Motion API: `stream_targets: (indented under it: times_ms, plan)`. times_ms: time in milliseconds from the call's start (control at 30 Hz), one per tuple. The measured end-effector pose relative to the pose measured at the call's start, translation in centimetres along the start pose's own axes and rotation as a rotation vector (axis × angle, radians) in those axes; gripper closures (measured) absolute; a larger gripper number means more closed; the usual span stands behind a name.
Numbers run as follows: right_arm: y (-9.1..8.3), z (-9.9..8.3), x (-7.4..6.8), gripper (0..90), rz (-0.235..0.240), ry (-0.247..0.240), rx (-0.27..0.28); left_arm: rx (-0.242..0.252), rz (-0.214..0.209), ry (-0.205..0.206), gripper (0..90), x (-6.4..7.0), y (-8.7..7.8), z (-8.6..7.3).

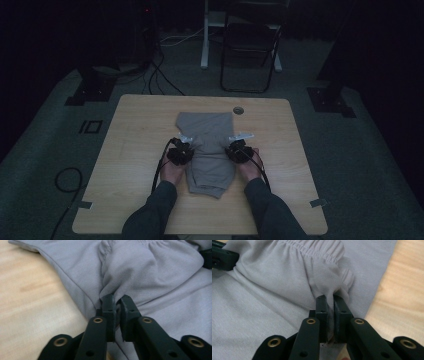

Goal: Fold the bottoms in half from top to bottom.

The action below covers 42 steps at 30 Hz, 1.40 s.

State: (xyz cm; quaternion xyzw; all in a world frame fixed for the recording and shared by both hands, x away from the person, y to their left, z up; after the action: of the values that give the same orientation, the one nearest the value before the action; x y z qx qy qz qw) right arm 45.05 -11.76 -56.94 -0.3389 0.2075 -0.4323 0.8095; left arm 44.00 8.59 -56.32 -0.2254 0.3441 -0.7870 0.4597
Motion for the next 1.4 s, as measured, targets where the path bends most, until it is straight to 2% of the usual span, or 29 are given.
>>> stream_targets:
  times_ms: [33, 67, 167, 200, 233, 300, 367, 400, 500, 533, 567, 600, 700, 767, 933, 1000, 1067, 1133, 1200, 1300, 1400]
  plan:
    - [0.0, 0.2, 0.1, 85.2, 0.001, 0.004, -0.004, 0.009, -0.014, -0.017, 85.2, 0.0, -0.4, 0.3]
    - [-0.3, 0.4, 0.2, 85.5, 0.007, 0.012, 0.005, 0.043, -0.032, -0.023, 85.4, 0.2, -1.5, 0.7]
    - [-2.5, 1.4, 0.0, 85.6, 0.023, 0.012, 0.072, 0.098, -0.048, 0.007, 85.5, 0.9, -4.0, 1.3]
    - [-3.3, 1.6, -0.2, 85.7, 0.026, 0.006, 0.094, 0.098, -0.048, 0.007, 85.5, 0.9, -4.0, 1.3]
    - [-4.3, 1.8, -0.6, 85.6, 0.032, -0.006, 0.114, 0.122, -0.050, 0.024, 85.5, 1.4, -5.4, 1.2]
    - [-5.4, 1.6, -1.1, 85.7, 0.039, -0.022, 0.127, 0.127, -0.063, 0.018, 85.4, 1.7, -6.0, 0.5]
    - [-6.0, 0.8, -1.6, 85.5, 0.041, -0.049, 0.118, 0.103, -0.066, 0.037, 85.0, 2.0, -5.7, -0.7]
    - [-6.0, 0.1, -1.8, 85.5, 0.041, -0.053, 0.105, 0.091, -0.076, 0.028, 84.8, 2.1, -5.3, -1.4]
    - [-4.6, -2.2, -2.0, 85.0, 0.038, -0.062, 0.037, 0.020, -0.079, 0.021, 82.2, 2.1, -3.4, -3.2]
    - [-3.9, -2.8, -1.9, 84.8, 0.043, -0.051, 0.014, 0.006, -0.078, 0.024, 81.1, 2.1, -2.9, -3.6]
    - [-3.4, -3.4, -1.8, 84.2, 0.047, -0.044, -0.005, 0.012, -0.085, 0.021, 79.5, 2.0, -2.6, -3.8]
    - [-3.1, -3.6, -1.7, 83.8, 0.053, -0.040, 0.001, 0.018, -0.096, 0.013, 78.4, 1.9, -2.6, -3.7]
    - [-3.2, -3.4, -1.4, 72.0, 0.052, -0.029, -0.009, 0.026, -0.107, 0.002, 70.5, 1.5, -3.2, -3.4]
    - [-3.5, -3.2, -1.3, 68.7, 0.050, -0.032, -0.010, 0.044, -0.113, 0.006, 66.0, 1.2, -4.0, -3.1]
    - [-4.7, -2.3, -1.0, 61.8, 0.063, -0.021, 0.043, 0.092, -0.122, -0.006, 60.5, 0.6, -5.5, -2.5]
    - [-5.4, -1.6, -0.7, 60.3, 0.076, -0.005, 0.076, 0.110, -0.106, -0.011, 60.2, 0.0, -6.0, -1.7]
    - [-5.7, -0.8, -0.4, 59.8, 0.065, -0.001, 0.100, 0.116, -0.093, -0.022, 60.1, -0.5, -6.0, -1.0]
    - [-5.6, 0.0, 0.0, 59.3, 0.050, 0.006, 0.106, 0.113, -0.074, -0.027, 59.3, -1.0, -5.5, -0.1]
    - [-5.1, 0.7, 0.5, 59.8, 0.029, 0.011, 0.096, 0.088, -0.061, -0.030, 59.2, -1.5, -4.5, 0.8]
    - [-3.4, 1.6, 1.4, 61.8, 0.000, 0.034, 0.056, 0.058, -0.047, -0.029, 59.0, -1.8, -2.9, 1.6]
    - [-1.8, 2.0, 2.1, 64.2, -0.021, 0.045, 0.018, 0.019, -0.035, -0.009, 59.1, -1.6, -1.4, 1.9]
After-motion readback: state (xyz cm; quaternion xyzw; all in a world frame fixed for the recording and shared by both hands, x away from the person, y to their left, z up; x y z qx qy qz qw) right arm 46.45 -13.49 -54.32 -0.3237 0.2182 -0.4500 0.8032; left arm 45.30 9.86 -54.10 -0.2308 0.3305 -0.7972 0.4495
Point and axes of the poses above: each handheld gripper's, and its own axes: y roughly forward along the jaws, z roughly out of its top, x roughly to its right, the point moved 5 cm from there along y, roughly forward along the jaws, and after that the axes turned 1 degree about -x, right-handed, at the moved point
